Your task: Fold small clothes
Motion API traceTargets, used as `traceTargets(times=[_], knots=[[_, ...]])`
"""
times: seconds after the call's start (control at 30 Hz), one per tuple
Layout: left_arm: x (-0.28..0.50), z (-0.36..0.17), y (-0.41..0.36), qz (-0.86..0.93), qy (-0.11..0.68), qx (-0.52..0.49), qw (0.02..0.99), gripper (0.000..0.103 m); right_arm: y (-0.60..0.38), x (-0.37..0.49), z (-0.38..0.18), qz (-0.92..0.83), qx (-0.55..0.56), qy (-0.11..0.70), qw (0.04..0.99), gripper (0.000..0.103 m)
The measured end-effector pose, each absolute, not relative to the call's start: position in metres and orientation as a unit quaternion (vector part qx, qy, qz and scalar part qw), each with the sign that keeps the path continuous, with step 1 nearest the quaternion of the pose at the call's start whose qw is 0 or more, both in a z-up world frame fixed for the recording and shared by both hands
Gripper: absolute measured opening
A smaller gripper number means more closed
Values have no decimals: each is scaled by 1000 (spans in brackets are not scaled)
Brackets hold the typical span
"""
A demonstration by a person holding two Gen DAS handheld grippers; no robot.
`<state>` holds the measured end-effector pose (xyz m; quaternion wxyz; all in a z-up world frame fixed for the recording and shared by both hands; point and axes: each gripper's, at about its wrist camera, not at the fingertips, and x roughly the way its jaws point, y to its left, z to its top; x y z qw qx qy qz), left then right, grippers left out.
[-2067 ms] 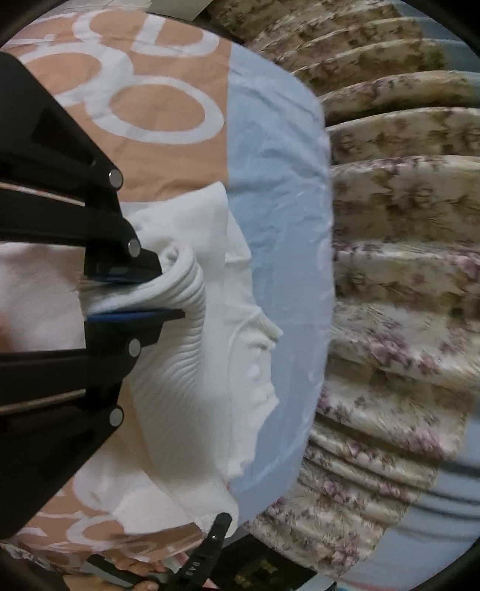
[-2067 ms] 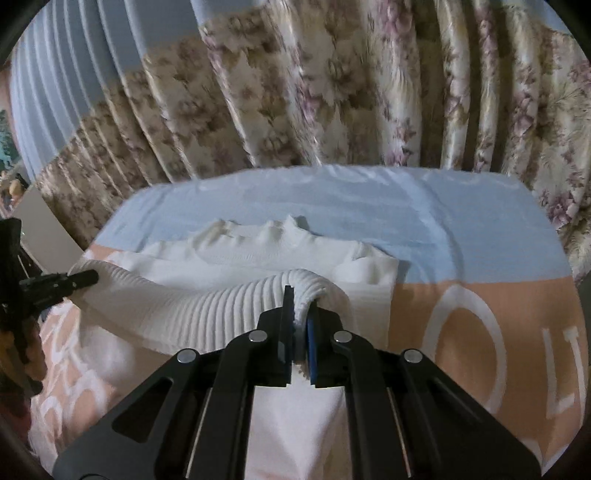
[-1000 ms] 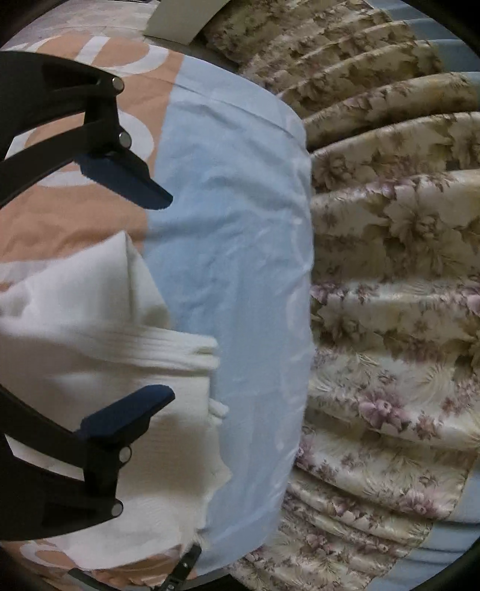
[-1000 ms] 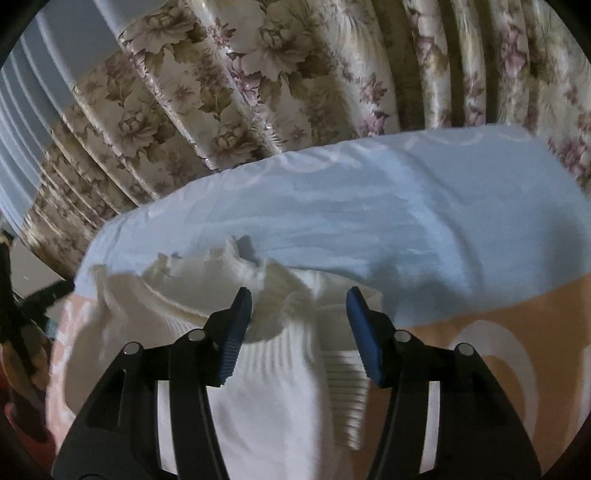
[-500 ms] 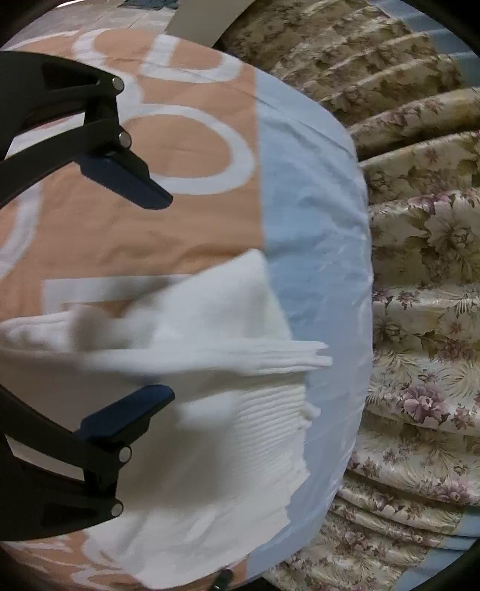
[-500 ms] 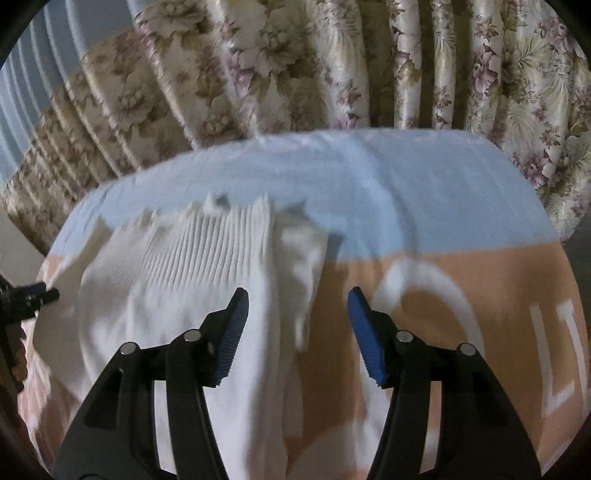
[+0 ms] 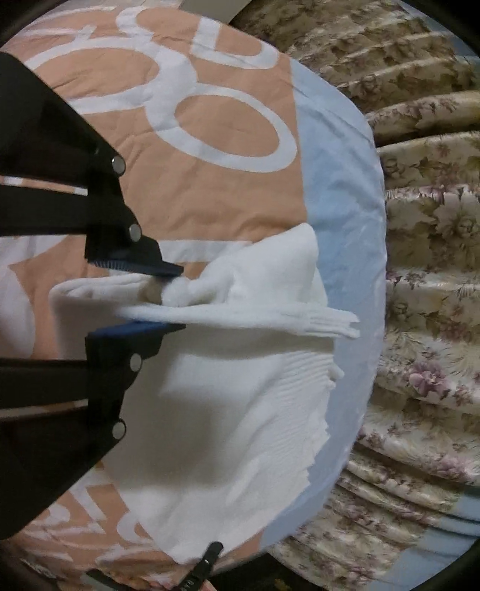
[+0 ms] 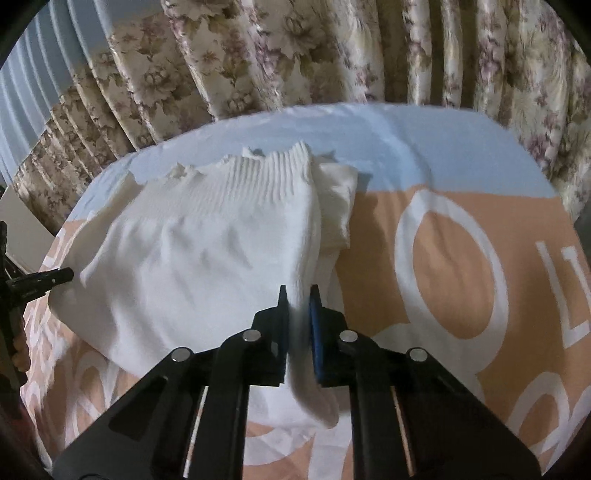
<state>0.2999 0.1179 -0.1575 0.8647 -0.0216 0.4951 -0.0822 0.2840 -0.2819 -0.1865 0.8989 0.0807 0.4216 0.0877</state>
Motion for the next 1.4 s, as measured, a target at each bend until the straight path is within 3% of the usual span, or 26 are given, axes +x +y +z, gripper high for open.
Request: traceTargets(times=[0.1, 0.2, 0.3, 0.37, 0.53, 0.67, 0.8, 0.87, 0.9, 0.97, 1.03, 1.13, 1.4], knots=[[291, -158, 135, -90, 501, -68, 858, 15, -287, 278, -181, 91, 97, 411, 902, 10], [284, -166, 141, -94, 511, -83, 850, 15, -294, 275, -184, 87, 107, 421, 896, 10], [284, -177, 144, -87, 524, -83, 844, 33, -299, 272, -198, 79, 108, 438, 889, 10], [285, -177, 148, -67, 521, -76, 847, 53, -300, 272, -210, 74, 108, 449, 884, 13], [289, -142, 134, -54, 476, -12, 878, 54, -301, 271, -196, 84, 112, 430, 892, 23], [308, -118, 94, -73, 436, 63, 895, 67, -286, 285, -171, 88, 74, 397, 911, 29], [343, -131, 52, -105, 445, 101, 884, 66, -251, 319, -167, 101, 6, 386, 917, 29], [363, -144, 37, -102, 458, 118, 875, 48, -237, 341, -174, 98, -25, 390, 915, 29], [371, -150, 37, -98, 462, 121, 873, 45, -235, 347, -176, 97, -33, 391, 915, 28], [390, -163, 45, -90, 476, 114, 867, 36, -230, 364, -184, 92, -52, 394, 913, 13], [399, -170, 62, -83, 482, 97, 867, 32, -232, 376, -192, 81, -63, 405, 908, 9], [407, -173, 95, -86, 490, 47, 866, 34, -245, 382, -200, 72, -49, 415, 906, 0], [404, -173, 123, -124, 492, -26, 861, 35, -258, 380, -205, 88, 0, 407, 909, 0]])
